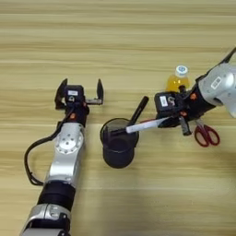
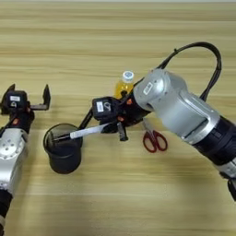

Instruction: Move the objects on the table

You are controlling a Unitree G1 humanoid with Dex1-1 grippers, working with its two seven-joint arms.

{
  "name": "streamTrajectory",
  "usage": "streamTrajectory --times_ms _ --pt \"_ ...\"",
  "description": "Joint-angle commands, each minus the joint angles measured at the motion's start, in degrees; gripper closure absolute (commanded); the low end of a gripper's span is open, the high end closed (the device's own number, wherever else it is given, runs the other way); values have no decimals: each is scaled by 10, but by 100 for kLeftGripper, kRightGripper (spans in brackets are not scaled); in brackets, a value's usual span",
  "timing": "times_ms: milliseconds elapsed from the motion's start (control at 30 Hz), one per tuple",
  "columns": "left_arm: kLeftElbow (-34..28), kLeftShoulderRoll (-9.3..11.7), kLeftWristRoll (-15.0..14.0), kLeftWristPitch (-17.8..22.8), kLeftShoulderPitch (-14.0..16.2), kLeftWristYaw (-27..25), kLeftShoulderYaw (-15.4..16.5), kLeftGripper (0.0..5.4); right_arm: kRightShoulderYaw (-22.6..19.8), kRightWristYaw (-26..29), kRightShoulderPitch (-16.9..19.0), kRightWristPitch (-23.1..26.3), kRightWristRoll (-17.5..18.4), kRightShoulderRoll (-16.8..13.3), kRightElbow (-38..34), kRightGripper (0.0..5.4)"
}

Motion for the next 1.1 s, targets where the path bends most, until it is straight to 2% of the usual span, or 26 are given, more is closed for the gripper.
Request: streamTrajectory --times_ms 33,467,500,1100 --pt "-9 -1 9 8 3 5 -1 0 13 8 -15 -2 -15 12 5 466" --pt "-12 -2 8 9 4 6 -3 0 18 18 -22 9 -27 34 -18 466" --pt "-12 -1 8 9 3 6 -3 0 17 18 -23 9 -28 35 -18 429" --pt "-5 -1 8 9 -1 5 -2 0 -16 9 -46 20 -15 53 -14 217"
